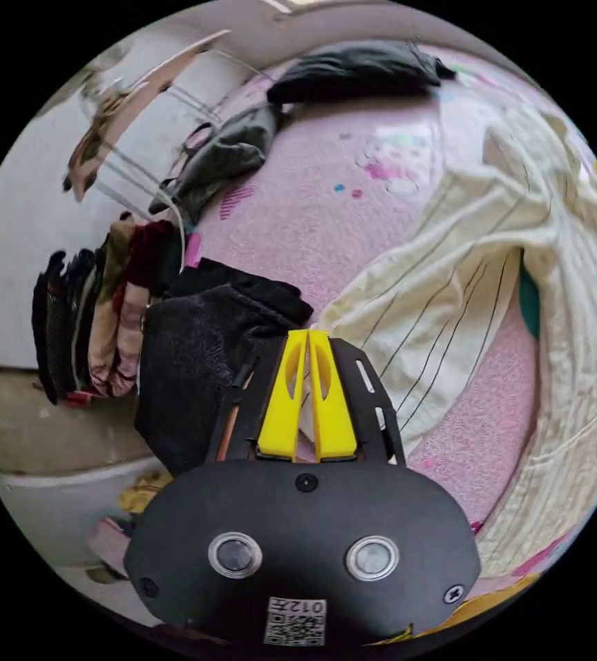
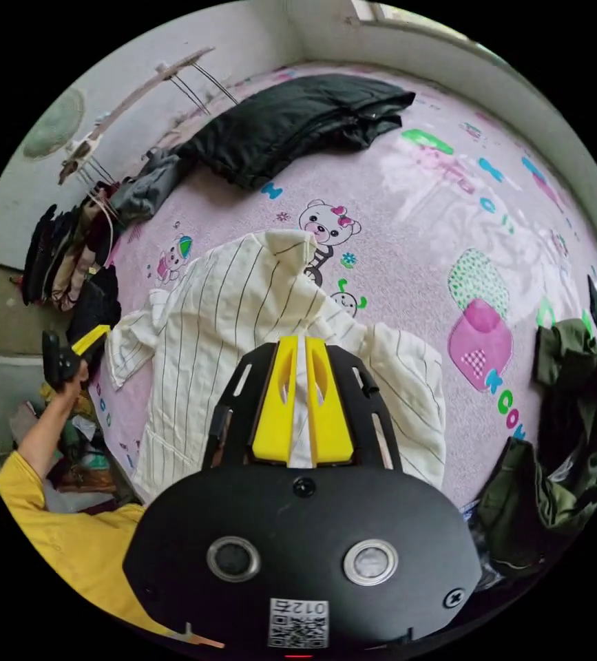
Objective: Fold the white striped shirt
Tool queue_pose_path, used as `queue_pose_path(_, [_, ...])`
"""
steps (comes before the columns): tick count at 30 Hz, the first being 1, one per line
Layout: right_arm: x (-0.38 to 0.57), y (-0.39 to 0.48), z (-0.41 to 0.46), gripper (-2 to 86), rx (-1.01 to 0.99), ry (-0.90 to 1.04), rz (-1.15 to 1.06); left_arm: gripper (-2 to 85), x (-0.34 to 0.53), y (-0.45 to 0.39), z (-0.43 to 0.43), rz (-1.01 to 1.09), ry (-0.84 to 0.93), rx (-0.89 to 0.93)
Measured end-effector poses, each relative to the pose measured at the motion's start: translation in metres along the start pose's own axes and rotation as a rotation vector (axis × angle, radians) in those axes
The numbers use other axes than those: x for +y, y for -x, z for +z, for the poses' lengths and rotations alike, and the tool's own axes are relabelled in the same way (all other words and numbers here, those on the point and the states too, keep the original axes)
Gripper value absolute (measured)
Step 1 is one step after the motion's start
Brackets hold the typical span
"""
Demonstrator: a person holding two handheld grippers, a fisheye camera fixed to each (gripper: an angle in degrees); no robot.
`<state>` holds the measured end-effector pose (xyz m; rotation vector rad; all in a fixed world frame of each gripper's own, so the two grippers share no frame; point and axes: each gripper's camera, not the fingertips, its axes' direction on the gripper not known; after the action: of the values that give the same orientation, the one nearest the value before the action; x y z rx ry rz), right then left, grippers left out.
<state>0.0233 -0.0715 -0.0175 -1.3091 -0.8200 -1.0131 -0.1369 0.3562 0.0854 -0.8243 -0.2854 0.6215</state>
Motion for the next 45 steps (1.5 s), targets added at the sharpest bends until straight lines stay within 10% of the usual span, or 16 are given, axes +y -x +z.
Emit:
queue_pose_path(8, [0.276, 0.076, -0.046, 0.9, 0.312, -0.423, 0.001, 0.5, 0.106, -0.022, -0.087, 0.302, -0.241, 0.255])
queue_pose_path(14, [0.389, 0.091, 0.016, 1.3, -0.030, -0.242, 0.146, 0.8, 0.206, -0.103, -0.099, 0.592, -0.144, 0.398])
queue_pose_path(45, [0.462, 0.040, 0.159, 0.7, -0.139, -0.012, 0.318, 0.2, 0.233, -0.079, 0.001, 0.361, 0.173, 0.561])
